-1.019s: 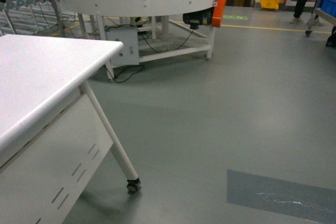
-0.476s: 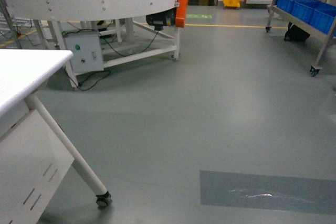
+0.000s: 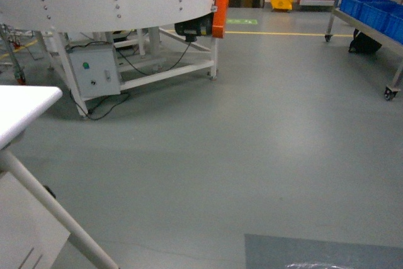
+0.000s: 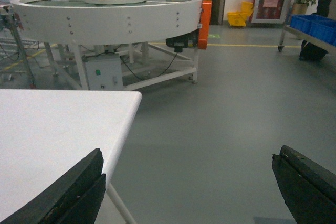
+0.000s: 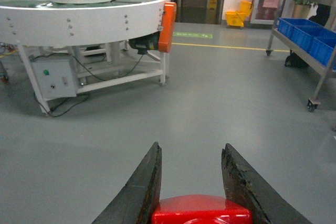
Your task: Pick red block from blue box to shelf
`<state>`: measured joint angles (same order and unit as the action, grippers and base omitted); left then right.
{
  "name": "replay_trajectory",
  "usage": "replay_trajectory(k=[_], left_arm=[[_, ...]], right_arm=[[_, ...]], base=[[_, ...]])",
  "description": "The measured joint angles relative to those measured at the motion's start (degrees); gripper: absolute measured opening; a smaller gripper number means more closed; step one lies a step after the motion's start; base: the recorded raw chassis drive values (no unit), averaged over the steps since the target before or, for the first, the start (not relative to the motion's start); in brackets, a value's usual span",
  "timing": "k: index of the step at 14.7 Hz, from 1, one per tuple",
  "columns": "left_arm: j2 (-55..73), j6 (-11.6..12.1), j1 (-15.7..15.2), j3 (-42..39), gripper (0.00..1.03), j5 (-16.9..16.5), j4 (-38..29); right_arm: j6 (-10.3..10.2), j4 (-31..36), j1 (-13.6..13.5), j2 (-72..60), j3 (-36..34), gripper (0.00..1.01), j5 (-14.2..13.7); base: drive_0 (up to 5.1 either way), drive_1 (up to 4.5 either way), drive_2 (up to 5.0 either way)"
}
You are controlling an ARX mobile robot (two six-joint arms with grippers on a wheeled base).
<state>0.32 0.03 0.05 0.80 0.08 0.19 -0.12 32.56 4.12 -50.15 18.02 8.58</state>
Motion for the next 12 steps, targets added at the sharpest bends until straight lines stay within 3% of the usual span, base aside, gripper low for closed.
replay_trajectory(k=[12], left_arm=[[0.00, 0.00, 0.00, 0.00, 0.98, -0.07, -0.15]], right_arm=[[-0.07, -0.15, 0.04, 0.00, 0.07, 0.28, -0.17]], base=[[0.0, 4.36, -4.3]])
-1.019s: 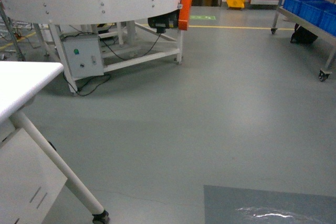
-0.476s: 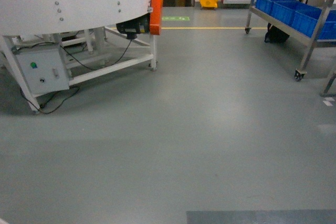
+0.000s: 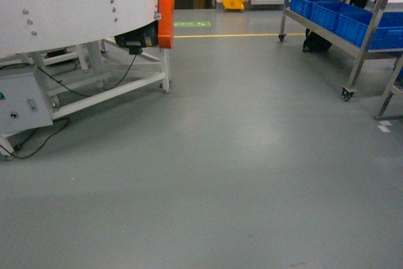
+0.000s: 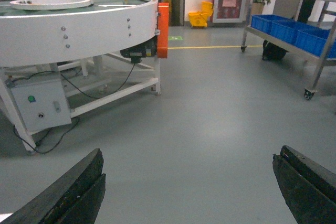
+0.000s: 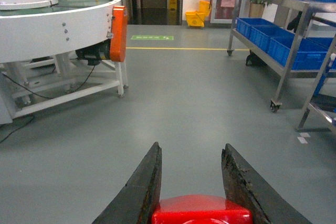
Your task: Pick red block from blue box to shelf
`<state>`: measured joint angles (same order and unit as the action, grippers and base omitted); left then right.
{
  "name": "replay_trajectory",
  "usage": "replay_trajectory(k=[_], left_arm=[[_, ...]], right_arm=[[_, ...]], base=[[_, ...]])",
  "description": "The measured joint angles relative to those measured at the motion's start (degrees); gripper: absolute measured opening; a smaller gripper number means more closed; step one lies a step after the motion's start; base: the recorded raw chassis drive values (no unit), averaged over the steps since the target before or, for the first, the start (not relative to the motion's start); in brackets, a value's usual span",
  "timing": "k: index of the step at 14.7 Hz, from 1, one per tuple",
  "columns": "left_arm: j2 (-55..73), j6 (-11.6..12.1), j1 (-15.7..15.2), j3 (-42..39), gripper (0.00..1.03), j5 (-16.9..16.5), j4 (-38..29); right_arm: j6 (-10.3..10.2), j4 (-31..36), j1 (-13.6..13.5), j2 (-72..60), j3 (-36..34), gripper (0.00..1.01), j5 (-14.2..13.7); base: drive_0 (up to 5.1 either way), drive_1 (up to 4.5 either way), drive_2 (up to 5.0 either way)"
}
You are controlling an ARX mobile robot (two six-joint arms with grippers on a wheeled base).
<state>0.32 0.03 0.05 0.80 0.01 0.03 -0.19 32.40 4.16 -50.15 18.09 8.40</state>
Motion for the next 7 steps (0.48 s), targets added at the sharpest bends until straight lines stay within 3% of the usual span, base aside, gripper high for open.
replay_trajectory(k=[7], left_arm=[[0.00, 0.00, -0.04, 0.00, 0.98, 0.13, 0.24]], right_arm=[[0.00, -0.26, 0.02, 0.02, 0.04, 0.28, 0.00]], base=[[0.0, 4.31, -4.3]])
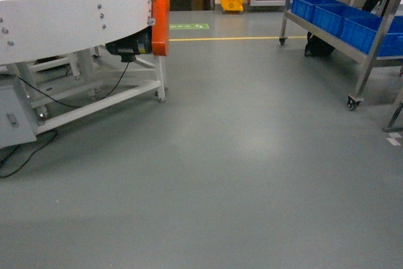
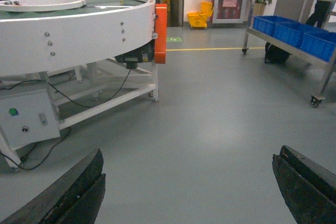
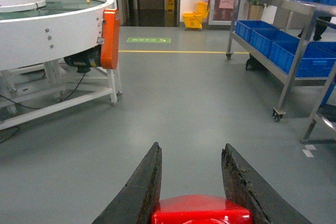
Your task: Pick red block from blue box to shelf
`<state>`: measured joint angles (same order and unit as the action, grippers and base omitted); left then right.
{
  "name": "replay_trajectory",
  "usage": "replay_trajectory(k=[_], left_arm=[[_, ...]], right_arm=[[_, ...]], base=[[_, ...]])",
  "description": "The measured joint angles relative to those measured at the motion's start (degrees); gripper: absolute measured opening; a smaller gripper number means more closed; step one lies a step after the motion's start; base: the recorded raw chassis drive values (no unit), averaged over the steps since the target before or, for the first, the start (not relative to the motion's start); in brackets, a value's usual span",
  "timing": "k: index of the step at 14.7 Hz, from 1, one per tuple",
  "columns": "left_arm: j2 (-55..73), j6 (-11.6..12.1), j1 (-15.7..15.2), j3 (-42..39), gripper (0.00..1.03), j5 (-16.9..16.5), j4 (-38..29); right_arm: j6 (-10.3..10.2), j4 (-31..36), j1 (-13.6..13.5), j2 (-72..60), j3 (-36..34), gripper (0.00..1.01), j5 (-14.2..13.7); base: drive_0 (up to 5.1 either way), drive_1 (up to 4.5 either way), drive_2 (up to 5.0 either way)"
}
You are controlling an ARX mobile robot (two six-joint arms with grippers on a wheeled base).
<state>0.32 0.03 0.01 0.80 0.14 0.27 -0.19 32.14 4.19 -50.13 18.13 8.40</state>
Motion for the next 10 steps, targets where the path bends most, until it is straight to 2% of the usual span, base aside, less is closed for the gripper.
replay_trajectory(k=[10], left_arm=[[0.00, 0.00, -0.02, 0.00, 0.98, -0.02, -0.09]], right_arm=[[0.00, 0.02, -0.04, -0.04, 0.02, 0.28, 0.09]], base=[[0.1, 4.38, -4.1]])
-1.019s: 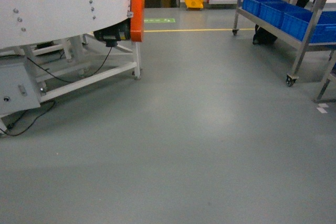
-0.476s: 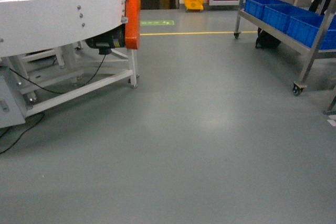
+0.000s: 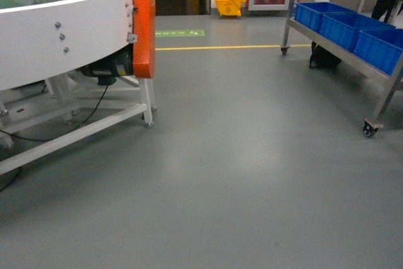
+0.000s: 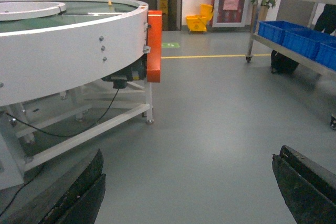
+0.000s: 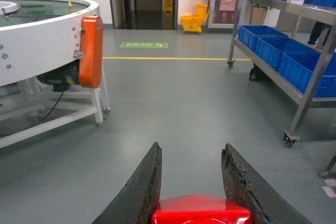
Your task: Pick red block from blue box to shelf
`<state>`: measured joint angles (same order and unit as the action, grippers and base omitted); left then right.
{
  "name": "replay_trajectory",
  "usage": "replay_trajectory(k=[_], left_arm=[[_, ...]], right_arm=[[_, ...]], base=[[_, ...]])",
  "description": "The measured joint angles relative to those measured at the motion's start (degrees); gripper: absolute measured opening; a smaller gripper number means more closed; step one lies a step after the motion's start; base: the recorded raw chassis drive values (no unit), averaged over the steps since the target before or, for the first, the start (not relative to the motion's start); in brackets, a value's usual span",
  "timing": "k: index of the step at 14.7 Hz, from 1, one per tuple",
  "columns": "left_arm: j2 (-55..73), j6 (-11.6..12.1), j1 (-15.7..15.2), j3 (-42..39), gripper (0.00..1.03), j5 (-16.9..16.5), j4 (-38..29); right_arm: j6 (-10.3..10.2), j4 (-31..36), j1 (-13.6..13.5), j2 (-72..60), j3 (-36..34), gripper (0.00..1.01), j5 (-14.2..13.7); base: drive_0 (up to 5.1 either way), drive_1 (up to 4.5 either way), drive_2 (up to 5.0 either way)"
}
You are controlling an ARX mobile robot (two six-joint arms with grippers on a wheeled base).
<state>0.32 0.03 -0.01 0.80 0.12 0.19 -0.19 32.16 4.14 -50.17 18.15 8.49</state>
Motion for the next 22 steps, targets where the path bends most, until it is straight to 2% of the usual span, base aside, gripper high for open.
replay_trajectory(k=[12, 22], left_arm=[[0.00, 0.00, 0.02, 0.00, 0.98, -0.04, 0.04], [0.02, 0.00, 0.02, 0.00, 0.98, -0.07, 0.07]], right_arm=[[0.00, 0.02, 0.02, 0.00, -0.02, 0.28, -0.04], [0.00, 0.20, 0.04, -0.22, 0.00, 0.28, -0.09]], base=[[0.2, 4.44, -4.1], [-1.8, 2.50, -6.0]])
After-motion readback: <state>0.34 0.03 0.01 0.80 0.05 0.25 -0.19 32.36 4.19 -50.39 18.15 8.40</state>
